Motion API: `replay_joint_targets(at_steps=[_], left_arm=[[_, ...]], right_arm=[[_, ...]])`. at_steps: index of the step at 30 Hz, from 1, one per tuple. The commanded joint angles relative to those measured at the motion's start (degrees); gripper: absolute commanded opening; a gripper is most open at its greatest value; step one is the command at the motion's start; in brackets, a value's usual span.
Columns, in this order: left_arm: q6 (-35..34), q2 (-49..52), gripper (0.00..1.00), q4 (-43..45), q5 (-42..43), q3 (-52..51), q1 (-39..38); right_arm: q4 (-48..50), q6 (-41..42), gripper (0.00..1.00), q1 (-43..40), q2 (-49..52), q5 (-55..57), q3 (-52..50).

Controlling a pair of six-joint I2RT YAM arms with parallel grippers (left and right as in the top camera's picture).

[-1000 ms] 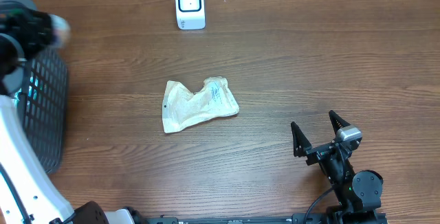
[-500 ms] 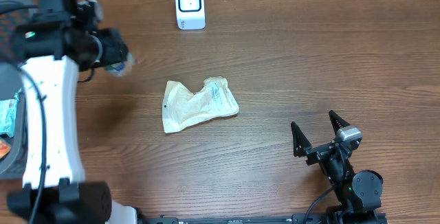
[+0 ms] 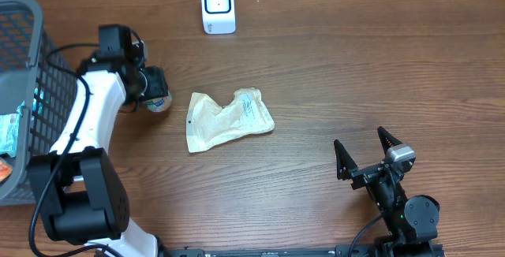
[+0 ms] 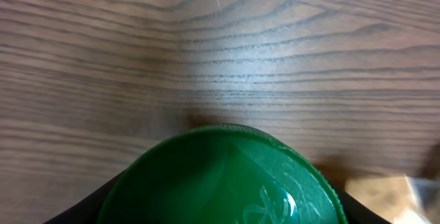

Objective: Scan the item barcode
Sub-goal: 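Lift the green-lidded jar out and set it on the table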

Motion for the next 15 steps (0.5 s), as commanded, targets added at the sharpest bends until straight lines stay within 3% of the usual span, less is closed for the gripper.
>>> replay_joint_targets(at_steps=[1,8,14,15], left_arm=[[0.8,-0.4,0.43,5.7,-0.7,-5.7,-0.4],[0.9,-0.3,0.51,11.7,-3.1,-11.4,-0.4],[0.9,-0.5,1.0,11.2,-1.6,-10.9,-0.4],[0.9,-0.6,1.0,11.0,-1.6,-10.5,-0.4]], right_arm=[[0.3,0.1,1.0,-0.1,-0.5,-0.4,-0.6],[0.3,0.1,1.0,-0.1,-0.5,-0.4,-0.6],[0.3,0.1,1.0,-0.1,-0.5,-0.4,-0.6],[0.3,0.1,1.0,-0.1,-0.5,-0.4,-0.6]])
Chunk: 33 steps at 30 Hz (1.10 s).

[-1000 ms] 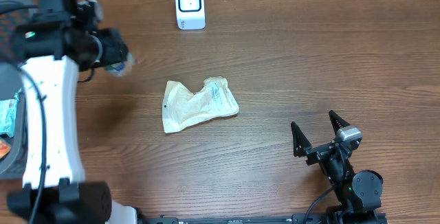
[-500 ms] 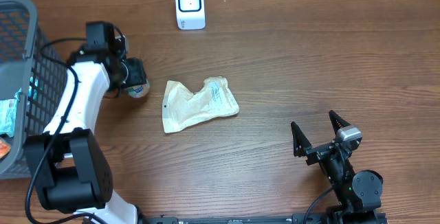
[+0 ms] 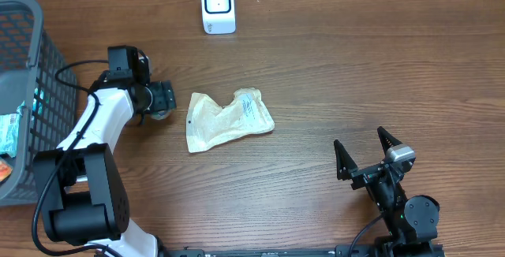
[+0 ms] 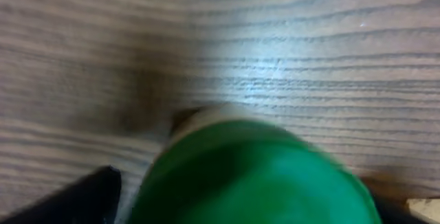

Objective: Scan the item barcode
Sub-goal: 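Lift the green-lidded jar out and set it on the table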

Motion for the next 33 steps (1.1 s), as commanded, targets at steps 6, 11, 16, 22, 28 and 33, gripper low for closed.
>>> replay_joint_targets(at_steps=[6,11,16,22,28,33], left_arm=[[0.7,-1.7,1.0,-5.6,3.0,7.0,-0.4],[0.7,-3.1,1.0,-14.6,3.5,17.6,-0.4],[0.9,-3.8,1.0,-25.6,3.6,31.9,-0.4],[1.3,-3.9,1.0,-38.5,3.7,53.1,0.5],[0.5,-3.9,1.0,-46.3,3.7,70.9,6.0],[-3.1,-3.9,1.0,-48.2,3.0,76.4,15.8]], right_arm=[[0.3,0.2,1.0,-0.1,-0.5,-0.4,-0.6],[0.3,0.2,1.0,-0.1,-0.5,-0.4,-0.6],[0.3,0.2,1.0,-0.1,-0.5,-0.4,-0.6],[0.3,0.2,1.0,-0.1,-0.5,-0.4,-0.6],[0.3,0.2,1.0,-0.1,-0.5,-0.4,-0.6],[0.3,0.2,1.0,-0.1,-0.5,-0.4,-0.6]])
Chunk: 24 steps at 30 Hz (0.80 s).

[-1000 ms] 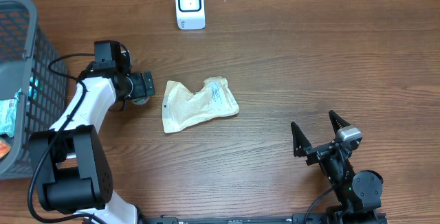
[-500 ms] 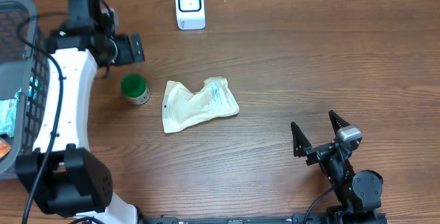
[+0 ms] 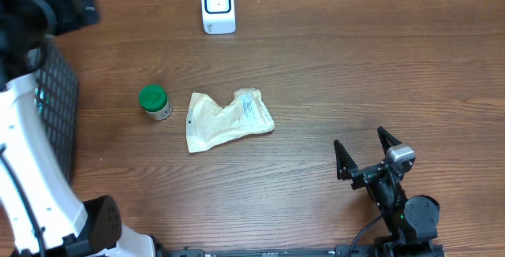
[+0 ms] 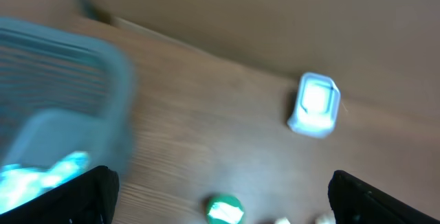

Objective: Scan the item barcode
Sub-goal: 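Lift the green-lidded jar out and set it on the table, then reach the left gripper into the basket and grasp the teal package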

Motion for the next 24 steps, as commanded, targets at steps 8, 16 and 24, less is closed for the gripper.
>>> replay_joint_targets(at_steps=[8,16,24], left_arm=[[-10.4,0.6,1.0,-3.6,-2.4,-0.8,23.5],[-9.4,1.1,0.95,1.7,-3.2,-15.5,28.7],[3.5,2.9,0.98,16.2,-3.0,-33.2,28.6]], right_arm=[[0.3,0.2,1.0,-0.1,-0.5,-0.4,-0.6],[0.3,0.2,1.0,-0.1,-0.5,-0.4,-0.6],[0.3,0.2,1.0,-0.1,-0.5,-0.4,-0.6]])
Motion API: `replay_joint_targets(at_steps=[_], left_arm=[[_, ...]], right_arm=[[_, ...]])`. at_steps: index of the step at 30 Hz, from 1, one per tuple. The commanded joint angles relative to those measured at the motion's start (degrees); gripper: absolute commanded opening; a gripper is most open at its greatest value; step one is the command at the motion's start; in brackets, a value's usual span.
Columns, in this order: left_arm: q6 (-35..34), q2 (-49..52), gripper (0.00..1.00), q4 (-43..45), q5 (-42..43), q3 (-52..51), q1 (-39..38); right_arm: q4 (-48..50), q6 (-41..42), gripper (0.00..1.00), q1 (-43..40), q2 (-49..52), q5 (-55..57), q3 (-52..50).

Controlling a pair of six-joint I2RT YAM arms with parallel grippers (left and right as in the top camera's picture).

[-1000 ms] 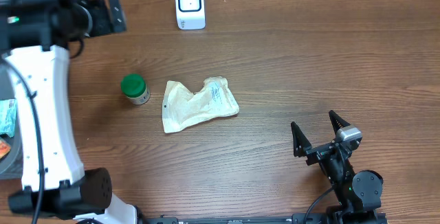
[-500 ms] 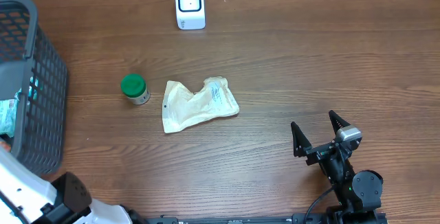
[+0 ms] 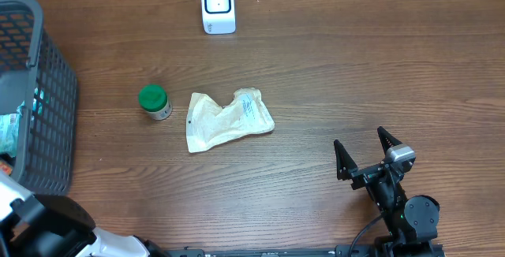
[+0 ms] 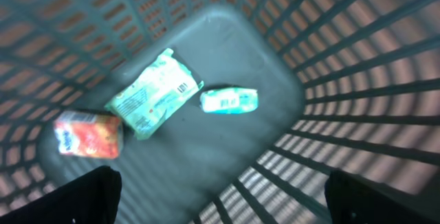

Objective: Scan the item barcode
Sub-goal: 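Reach the left gripper into the basket and grasp the teal package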

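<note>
My left gripper point(image 4: 223, 209) hangs open over the inside of the grey basket point(image 4: 323, 66), its dark fingers point(image 4: 75, 196) at the lower corners of the wrist view. On the basket floor lie a green-and-white packet point(image 4: 155, 93), a small teal packet point(image 4: 229, 100) and a red-orange packet point(image 4: 88, 135). A green-lidded jar point(image 3: 154, 101) stands on the table beside a crumpled tan pouch point(image 3: 229, 119). The white scanner point(image 3: 218, 6) stands at the far edge. Near the front right my right gripper point(image 3: 364, 161) rests open and holds nothing.
The basket point(image 3: 47, 91) fills the left end of the wooden table point(image 3: 355, 68). Only part of the left arm's base point(image 3: 39, 225) shows overhead, at the bottom left corner.
The left arm has left the top left corner of the overhead view. Its wrist camera faced the scanner and jar across the table; now it looks straight down into the basket. The right arm is unmoved.
My left gripper first held the green-lidded jar just left of the pouch. Then its fingers stood wider around the jar on the table. Later the arm was raised by the basket, the jar standing alone. Now the open gripper is over the basket's contents.
</note>
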Motion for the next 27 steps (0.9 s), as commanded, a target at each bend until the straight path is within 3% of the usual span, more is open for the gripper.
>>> replay_joint_targets(at_steps=[1,7,20,27], left_arm=[[9.7,1.3,1.0,5.3,-0.3,-6.0,-0.2],[16.6,6.8,1.0,12.6,-0.1,-8.9,-0.1],[29.7,20.3,0.99,17.3,7.1,-8.9,-0.2],[31.3,22.9,1.0,18.8,7.0,-8.9,-0.2]], right_arm=[[0.3,0.1,1.0,-0.1,-0.5,-0.4,-0.6],[0.3,0.1,1.0,-0.1,-0.5,-0.4,-0.6],[0.3,0.1,1.0,-0.1,-0.5,-0.4,-0.6],[0.3,0.1,1.0,-0.1,-0.5,-0.4,-0.6]])
